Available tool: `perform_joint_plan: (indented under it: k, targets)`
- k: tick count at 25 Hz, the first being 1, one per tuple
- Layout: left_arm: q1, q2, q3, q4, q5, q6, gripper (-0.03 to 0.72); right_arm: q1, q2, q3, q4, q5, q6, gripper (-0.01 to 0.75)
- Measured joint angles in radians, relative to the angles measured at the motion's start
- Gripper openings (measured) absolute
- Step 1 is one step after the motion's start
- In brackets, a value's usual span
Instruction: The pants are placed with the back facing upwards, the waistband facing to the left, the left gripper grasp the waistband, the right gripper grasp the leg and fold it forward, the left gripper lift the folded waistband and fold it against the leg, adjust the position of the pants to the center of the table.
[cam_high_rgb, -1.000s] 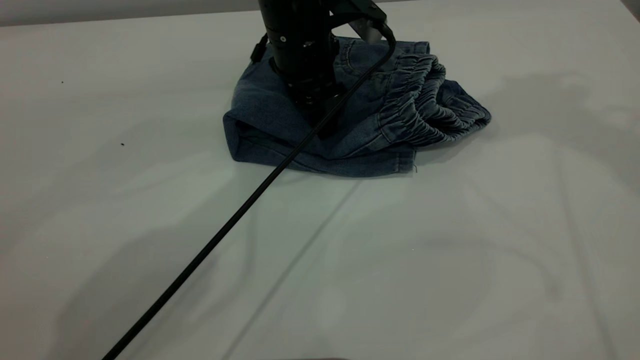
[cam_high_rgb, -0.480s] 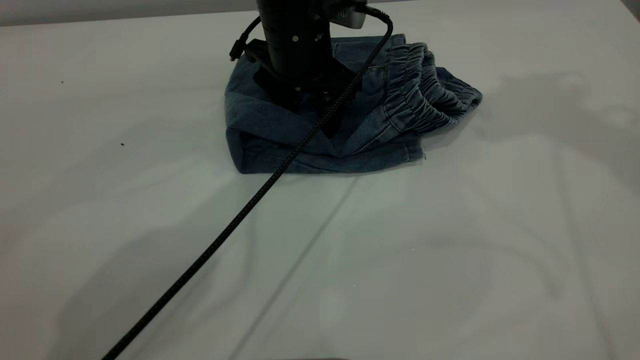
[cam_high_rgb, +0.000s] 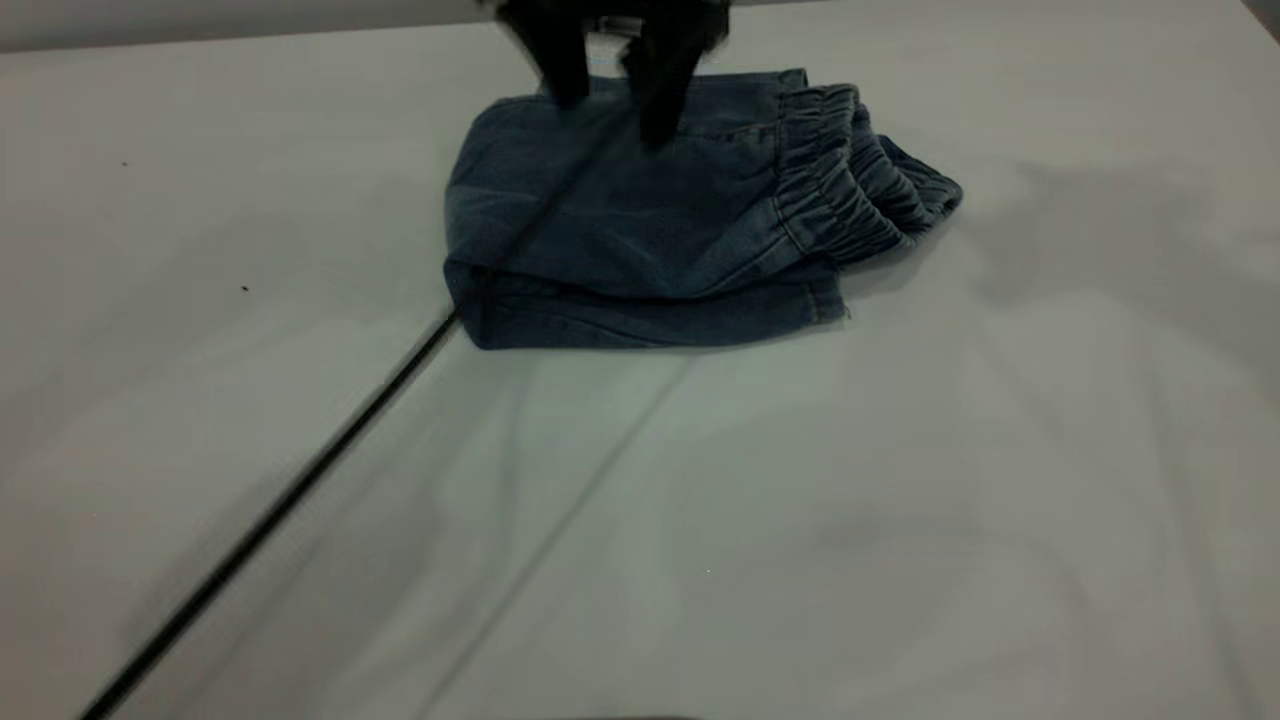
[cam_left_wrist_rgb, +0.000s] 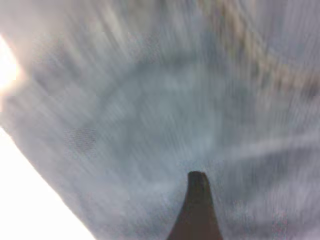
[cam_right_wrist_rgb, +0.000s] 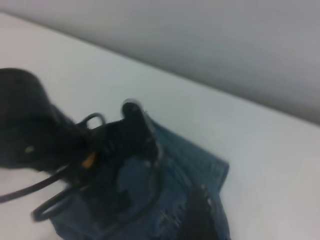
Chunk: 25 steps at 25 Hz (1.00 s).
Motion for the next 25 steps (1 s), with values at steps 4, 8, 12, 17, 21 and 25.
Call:
perform_joint_plan:
  k: [4, 8, 12, 17, 21, 25]
  targets:
    - [0.0, -0.014, -0.114, 0.026, 0.0, 0.001, 0.549, 0.0, -0.115, 0.0, 0.006, 0.051, 0.004, 0.476]
    - [0.0, -0.069, -0.122, 0.032, 0.0, 0.003, 0.549, 0.0, -0.231, 0.0, 0.006, 0.116, 0.023, 0.476]
    - [0.0, -0.18, -0.113, 0.032, 0.0, -0.002, 0.549, 0.0, -0.352, 0.0, 0.006, 0.193, 0.096, 0.476]
    - [0.0, -0.431, 0.004, 0.024, 0.0, -0.01, 0.549, 0.0, -0.494, 0.0, 0.006, 0.338, 0.185, 0.476]
    - [0.0, -0.66, 0.159, 0.023, 0.0, -0.013, 0.549, 0.0, -0.587, 0.0, 0.008, 0.455, 0.252, 0.476]
    - [0.0, -0.898, 0.364, 0.023, 0.0, -0.013, 0.549, 0.0, -0.698, 0.036, 0.014, 0.461, 0.276, 0.476]
